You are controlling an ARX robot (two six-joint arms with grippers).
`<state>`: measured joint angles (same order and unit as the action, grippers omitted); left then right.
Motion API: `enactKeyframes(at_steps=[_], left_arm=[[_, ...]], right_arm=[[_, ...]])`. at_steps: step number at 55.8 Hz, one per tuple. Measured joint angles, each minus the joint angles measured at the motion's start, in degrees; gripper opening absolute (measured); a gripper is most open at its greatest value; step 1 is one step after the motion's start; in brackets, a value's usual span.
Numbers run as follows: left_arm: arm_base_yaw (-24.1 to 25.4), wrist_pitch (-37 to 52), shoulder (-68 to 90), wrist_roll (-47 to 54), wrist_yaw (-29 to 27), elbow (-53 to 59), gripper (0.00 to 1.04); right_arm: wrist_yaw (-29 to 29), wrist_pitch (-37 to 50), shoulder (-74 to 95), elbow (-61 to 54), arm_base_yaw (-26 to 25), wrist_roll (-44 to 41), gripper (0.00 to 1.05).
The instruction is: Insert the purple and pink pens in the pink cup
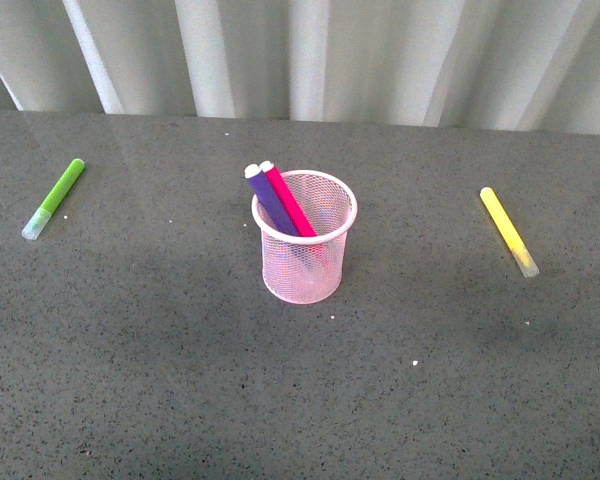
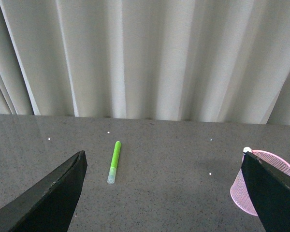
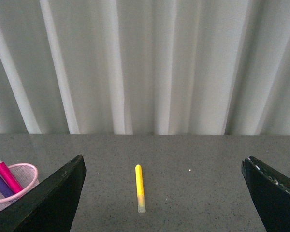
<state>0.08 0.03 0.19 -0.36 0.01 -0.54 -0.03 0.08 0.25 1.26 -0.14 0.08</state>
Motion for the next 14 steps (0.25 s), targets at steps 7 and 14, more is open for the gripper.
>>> enactKeyframes(at_steps=[7,14], left_arm=[[0.0,0.0,0.0,0.0,-0.02,0.0,0.98],[0.0,0.0,0.0,0.0,-0.02,0.0,0.98]], right_arm=[[0.0,0.0,0.0,0.0,0.0,0.0,0.98],[0.0,0.0,0.0,0.0,0.0,0.0,0.98]])
